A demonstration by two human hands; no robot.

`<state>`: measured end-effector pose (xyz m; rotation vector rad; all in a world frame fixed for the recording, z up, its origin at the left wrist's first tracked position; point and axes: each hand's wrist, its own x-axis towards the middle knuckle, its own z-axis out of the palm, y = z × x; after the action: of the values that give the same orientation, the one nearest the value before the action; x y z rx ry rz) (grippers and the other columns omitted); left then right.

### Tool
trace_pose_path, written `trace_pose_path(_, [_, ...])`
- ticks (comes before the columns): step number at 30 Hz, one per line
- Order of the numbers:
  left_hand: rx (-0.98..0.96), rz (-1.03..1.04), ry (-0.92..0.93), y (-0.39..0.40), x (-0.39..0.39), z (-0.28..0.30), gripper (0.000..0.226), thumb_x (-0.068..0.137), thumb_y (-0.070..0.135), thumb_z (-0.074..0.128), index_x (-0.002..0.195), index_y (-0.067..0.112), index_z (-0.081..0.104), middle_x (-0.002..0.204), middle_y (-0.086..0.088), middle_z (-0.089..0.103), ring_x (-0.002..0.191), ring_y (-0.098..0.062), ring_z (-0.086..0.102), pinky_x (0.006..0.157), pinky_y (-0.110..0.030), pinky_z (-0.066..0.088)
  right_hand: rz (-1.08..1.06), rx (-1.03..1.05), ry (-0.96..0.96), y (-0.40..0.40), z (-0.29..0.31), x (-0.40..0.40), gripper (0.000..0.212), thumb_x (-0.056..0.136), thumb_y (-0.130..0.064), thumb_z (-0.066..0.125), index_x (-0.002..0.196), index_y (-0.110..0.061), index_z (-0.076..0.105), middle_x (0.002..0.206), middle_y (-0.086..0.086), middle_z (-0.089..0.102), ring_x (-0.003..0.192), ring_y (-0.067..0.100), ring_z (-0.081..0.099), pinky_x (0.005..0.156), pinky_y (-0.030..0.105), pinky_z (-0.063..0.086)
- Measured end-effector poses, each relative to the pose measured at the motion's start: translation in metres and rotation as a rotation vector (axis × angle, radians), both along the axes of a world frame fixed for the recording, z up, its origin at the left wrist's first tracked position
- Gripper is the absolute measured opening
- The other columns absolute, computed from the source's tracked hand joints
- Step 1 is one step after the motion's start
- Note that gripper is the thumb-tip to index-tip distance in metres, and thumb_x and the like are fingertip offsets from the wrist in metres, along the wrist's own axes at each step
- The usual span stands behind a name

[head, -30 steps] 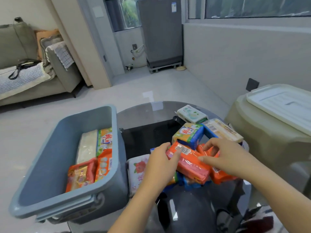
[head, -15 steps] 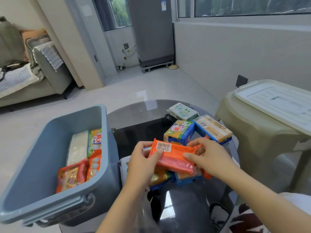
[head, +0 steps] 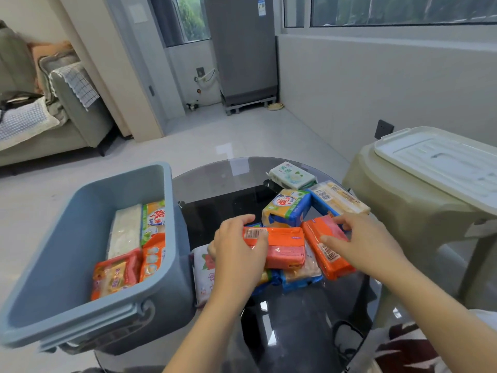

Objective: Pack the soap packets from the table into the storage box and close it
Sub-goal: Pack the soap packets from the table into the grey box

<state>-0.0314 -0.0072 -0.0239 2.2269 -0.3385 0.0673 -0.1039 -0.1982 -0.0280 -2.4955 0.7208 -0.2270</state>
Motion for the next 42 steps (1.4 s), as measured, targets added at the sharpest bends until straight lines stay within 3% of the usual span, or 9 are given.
trace_pose_path(3, [-0.05,-0.085,-0.038,-0.017,-0.004,0.002,0.02,0.086,0.029,0.059,0.1,0.041,0.053,0.099,0.026,0.044,0.1,0.005,0.043,0.098,-0.028,0.029,-0.013,0.001,0.162,-0.007,-0.01,-0.002,0.064,0.076,-0.053,0.061,0.13,-0.023,0.044,0.124,0.005,0.053,0.107,0.023,0.053,0.084,0.037,0.049])
trace_pose_path(6, [-0.086,-0.169,-0.031,-0.034,-0.008,0.0,0.016,0.086,0.026,0.06,0.098,0.037,0.058,0.102,0.021,0.048,0.105,0.0,0.047,0.095,-0.026,0.039,0.013,0.104,0.204,-0.008,-0.019,0.001,0.066,0.075,-0.053,0.062,0.128,-0.021,0.041,0.118,0.003,0.057,0.092,0.017,0.057,0.072,0.032,0.049])
trace_pose_path(10, [-0.033,-0.206,-0.036,-0.053,-0.012,-0.003,0.016,0.087,0.031,0.059,0.102,0.03,0.063,0.1,0.021,0.049,0.104,-0.001,0.048,0.098,-0.036,0.043,-0.044,0.176,0.166,-0.01,-0.024,0.003,0.062,0.07,-0.055,0.067,0.117,-0.017,0.049,0.095,-0.004,0.058,0.08,0.012,0.057,0.058,0.025,0.041])
trace_pose_path(17, [-0.052,-0.183,0.031,-0.053,-0.01,-0.006,0.013,0.089,0.032,0.055,0.1,0.036,0.06,0.103,0.019,0.047,0.106,-0.003,0.048,0.095,-0.037,0.046,-0.063,0.373,0.01,-0.007,-0.03,0.0,0.054,0.066,-0.046,0.075,0.106,-0.029,0.042,0.099,-0.008,0.053,0.078,0.01,0.059,0.053,0.021,0.045])
trace_pose_path(22, [-0.124,-0.206,0.09,-0.05,-0.008,-0.001,0.014,0.091,0.026,0.052,0.098,0.034,0.06,0.111,0.014,0.049,0.104,0.0,0.047,0.075,-0.011,0.039,-0.129,0.603,-0.132,-0.007,-0.025,-0.003,0.044,0.067,-0.031,0.08,0.099,-0.026,0.05,0.088,0.0,0.065,0.066,0.015,0.068,0.05,0.025,0.05])
trace_pose_path(25, [-0.196,-0.199,0.142,-0.046,-0.007,0.002,0.015,0.092,0.023,0.051,0.099,0.033,0.06,0.116,0.011,0.051,0.108,-0.004,0.05,0.086,-0.022,0.047,-0.215,0.841,-0.312,-0.014,-0.012,-0.008,0.028,0.071,-0.011,0.077,0.092,-0.018,0.06,0.087,0.014,0.069,0.063,0.023,0.069,0.055,0.033,0.055])
trace_pose_path(29, [-0.235,-0.182,0.178,-0.043,-0.006,0.005,0.021,0.093,0.032,0.049,0.112,0.032,0.058,0.118,0.011,0.056,0.105,-0.006,0.055,0.087,-0.029,0.05,-0.221,1.047,-0.435,-0.022,0.008,-0.017,0.016,0.077,-0.008,0.069,0.092,-0.012,0.064,0.079,0.01,0.069,0.045,0.011,0.065,0.036,0.019,0.047])
trace_pose_path(36, [-0.412,-0.234,0.39,-0.025,0.004,0.026,0.029,0.087,0.054,0.05,0.109,0.038,0.06,0.098,0.013,0.068,0.078,0.003,0.066,0.053,-0.008,0.047,0.091,1.166,-0.319,-0.007,0.022,-0.004,0.037,0.056,-0.028,0.074,0.091,-0.018,0.072,0.085,0.008,0.074,0.071,0.02,0.07,0.061,0.031,0.056])
trace_pose_path(42, [-0.538,-0.075,0.396,0.011,0.01,0.026,0.017,0.083,0.04,0.063,0.1,0.038,0.064,0.091,0.004,0.069,0.075,-0.007,0.066,0.048,-0.014,0.049,0.152,1.207,-0.283,0.018,0.022,0.016,0.038,0.058,-0.029,0.075,0.095,-0.018,0.069,0.089,0.006,0.075,0.079,0.02,0.071,0.069,0.032,0.057])
